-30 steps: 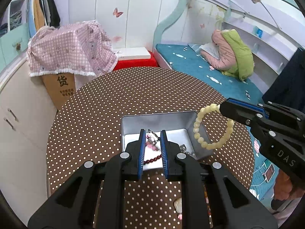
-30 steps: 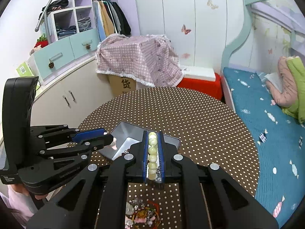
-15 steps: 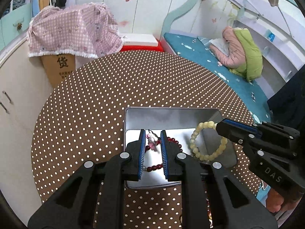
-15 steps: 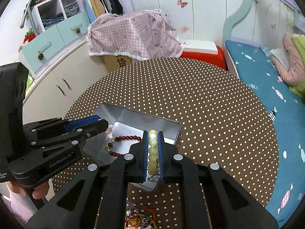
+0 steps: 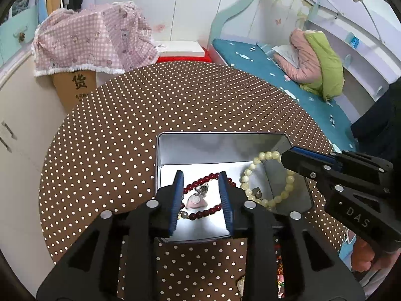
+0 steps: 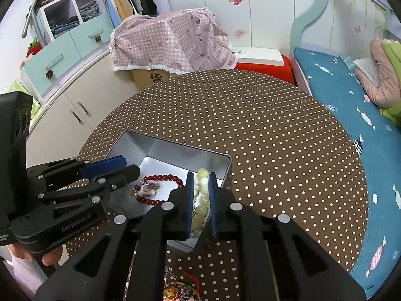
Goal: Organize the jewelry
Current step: 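Lower the cream bead bracelet into the grey box and open the right tool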
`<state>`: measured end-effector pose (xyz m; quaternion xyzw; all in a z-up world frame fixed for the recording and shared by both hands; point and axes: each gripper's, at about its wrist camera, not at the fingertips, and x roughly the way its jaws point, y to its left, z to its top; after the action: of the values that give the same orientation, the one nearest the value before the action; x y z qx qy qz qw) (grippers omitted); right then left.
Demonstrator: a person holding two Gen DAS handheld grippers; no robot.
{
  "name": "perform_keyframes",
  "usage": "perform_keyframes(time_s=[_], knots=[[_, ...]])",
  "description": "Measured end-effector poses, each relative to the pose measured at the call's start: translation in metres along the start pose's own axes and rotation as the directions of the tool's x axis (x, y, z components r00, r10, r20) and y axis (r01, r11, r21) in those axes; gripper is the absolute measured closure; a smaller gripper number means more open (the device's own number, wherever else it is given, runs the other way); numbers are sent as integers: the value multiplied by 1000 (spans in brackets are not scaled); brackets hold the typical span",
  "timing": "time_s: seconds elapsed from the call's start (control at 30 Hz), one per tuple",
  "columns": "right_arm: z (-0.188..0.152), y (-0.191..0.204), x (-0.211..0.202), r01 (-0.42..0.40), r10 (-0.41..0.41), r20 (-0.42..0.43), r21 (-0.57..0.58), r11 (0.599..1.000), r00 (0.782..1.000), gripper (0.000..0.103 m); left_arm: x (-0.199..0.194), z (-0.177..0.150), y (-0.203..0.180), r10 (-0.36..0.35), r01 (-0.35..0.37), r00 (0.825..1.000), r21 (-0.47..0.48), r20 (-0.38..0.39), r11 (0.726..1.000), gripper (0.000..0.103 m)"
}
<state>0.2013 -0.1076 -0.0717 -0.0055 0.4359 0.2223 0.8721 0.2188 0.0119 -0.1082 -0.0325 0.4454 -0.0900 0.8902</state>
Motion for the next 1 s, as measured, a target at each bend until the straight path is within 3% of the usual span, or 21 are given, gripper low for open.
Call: perform_keyframes(time_s=[0.2, 0.63, 0.93, 1.0], knots=[[1, 2, -11, -7, 7, 22, -12, 1000, 1000, 84, -7, -1, -1, 7, -7, 1000, -1, 6, 1000, 71], [-9, 5, -34, 4, -3, 66, -11, 1000, 998, 80, -36, -11, -6, 11, -12, 999, 6, 44, 1000, 68], [-25, 7, -54, 22, -21, 100, -15, 1000, 995, 57, -62, -42, -23, -13, 8, 998, 68, 64, 998, 55], [-31, 6, -57, 37, -36, 103, -13, 999, 994, 41, -61, -56, -29, -11, 7, 999, 105, 39, 994, 53]])
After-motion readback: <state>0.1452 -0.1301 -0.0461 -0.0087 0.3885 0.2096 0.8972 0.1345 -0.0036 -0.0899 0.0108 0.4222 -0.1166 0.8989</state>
